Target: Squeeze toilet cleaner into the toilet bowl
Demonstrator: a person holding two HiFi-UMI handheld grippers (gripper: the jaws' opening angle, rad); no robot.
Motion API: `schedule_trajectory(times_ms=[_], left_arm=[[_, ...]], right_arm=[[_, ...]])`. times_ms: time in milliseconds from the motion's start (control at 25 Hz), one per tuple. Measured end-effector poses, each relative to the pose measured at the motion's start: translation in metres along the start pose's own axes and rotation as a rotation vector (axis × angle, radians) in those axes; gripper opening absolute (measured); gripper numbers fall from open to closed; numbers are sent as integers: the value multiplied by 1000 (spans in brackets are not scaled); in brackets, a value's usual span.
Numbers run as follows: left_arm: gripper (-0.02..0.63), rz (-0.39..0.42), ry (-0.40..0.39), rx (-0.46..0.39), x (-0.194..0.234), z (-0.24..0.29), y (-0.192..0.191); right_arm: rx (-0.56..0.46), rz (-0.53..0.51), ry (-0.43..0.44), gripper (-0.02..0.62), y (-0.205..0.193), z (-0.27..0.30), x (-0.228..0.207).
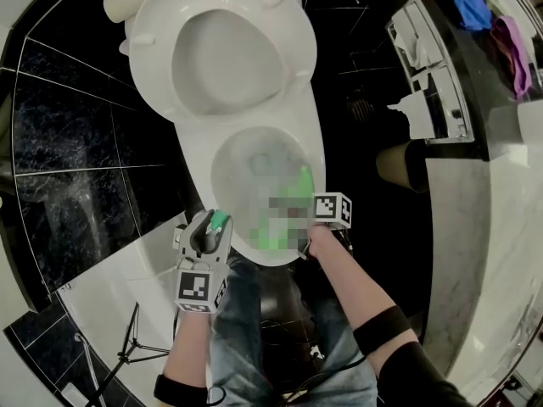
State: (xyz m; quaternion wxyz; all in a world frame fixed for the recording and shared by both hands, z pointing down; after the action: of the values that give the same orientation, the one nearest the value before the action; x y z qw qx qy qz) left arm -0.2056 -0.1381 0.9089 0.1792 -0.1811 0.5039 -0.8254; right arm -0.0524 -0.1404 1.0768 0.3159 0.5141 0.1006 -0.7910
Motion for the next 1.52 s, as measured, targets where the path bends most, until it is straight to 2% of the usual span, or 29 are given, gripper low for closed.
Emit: schedule_trajectory(times_ms=[400, 600, 800, 1200, 1360, 1520], left_arm=[[152, 36, -11, -4, -18, -23, -15], [152, -9, -13, 19, -37, -30, -9], [152, 43, -12, 0, -40, -40, -24], [152, -51, 27, 16, -59, -55, -8], [152, -18, 34, 19, -55, -66, -19], [152, -35, 45, 23, -58, -73, -19]], right_arm=[[-10, 18, -25, 179, -33, -36, -18], [7, 13, -54, 179, -51, -56, -24], [26, 33, -56, 179, -71, -71, -31], [95, 20, -86, 178, -124, -96, -44], [137, 32, -87, 178, -147, -102, -45], [178, 15, -93, 178, -164, -106, -45]])
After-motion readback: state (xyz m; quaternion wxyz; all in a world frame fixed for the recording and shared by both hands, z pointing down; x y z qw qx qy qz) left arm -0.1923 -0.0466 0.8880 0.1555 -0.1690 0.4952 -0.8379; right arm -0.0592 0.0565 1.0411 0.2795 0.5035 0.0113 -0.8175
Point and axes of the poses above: the fingertips, and each gripper's own axes: z forward along the fingers, x to its left, y out of its top, the point moved 4 cm from there along -z, backward along the fingers, and after that the axes turned 8 degrees about -x, right-handed, at the moved point
